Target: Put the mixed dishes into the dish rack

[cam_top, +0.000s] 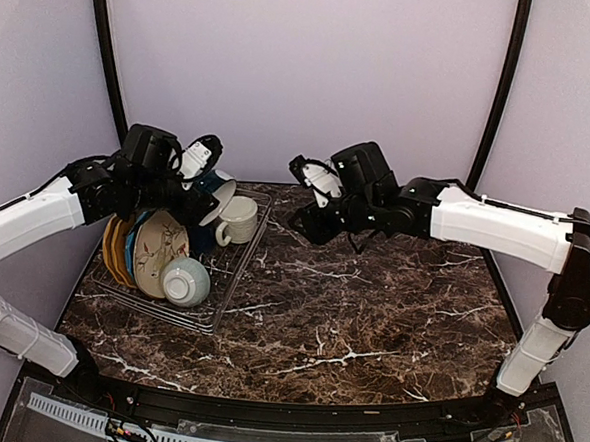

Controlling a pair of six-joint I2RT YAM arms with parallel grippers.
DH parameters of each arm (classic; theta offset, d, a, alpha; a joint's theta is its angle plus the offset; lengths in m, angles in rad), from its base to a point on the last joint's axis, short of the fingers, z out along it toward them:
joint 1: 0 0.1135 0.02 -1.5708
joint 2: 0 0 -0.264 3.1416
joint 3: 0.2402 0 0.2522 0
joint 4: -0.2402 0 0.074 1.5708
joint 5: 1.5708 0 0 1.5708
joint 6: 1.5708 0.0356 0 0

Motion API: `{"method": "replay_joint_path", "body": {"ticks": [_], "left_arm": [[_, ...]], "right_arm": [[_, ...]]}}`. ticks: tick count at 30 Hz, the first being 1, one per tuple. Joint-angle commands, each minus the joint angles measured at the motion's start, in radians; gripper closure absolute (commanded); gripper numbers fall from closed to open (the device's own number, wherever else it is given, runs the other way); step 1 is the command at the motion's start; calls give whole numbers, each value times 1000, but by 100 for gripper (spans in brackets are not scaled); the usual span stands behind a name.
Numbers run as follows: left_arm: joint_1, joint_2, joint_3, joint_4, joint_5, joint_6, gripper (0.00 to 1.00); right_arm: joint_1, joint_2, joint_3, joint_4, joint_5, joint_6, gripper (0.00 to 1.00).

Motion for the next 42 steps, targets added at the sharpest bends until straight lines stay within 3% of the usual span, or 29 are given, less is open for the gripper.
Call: {"method": "replay_joint_path", "body": {"ticks": [1,15,42], "left_arm": [[-4,29,34,-10,-132,272,99],[-23,180,22,-25,-191,635,99],[-40,352,-20,-47,-195,687,98]], "right_arm": [[-9,-15,-41,39,-8,18,61],[-40,-86,-165,78,-16,35,63],[-57,-89,-214,97,-28,57,65]]}}
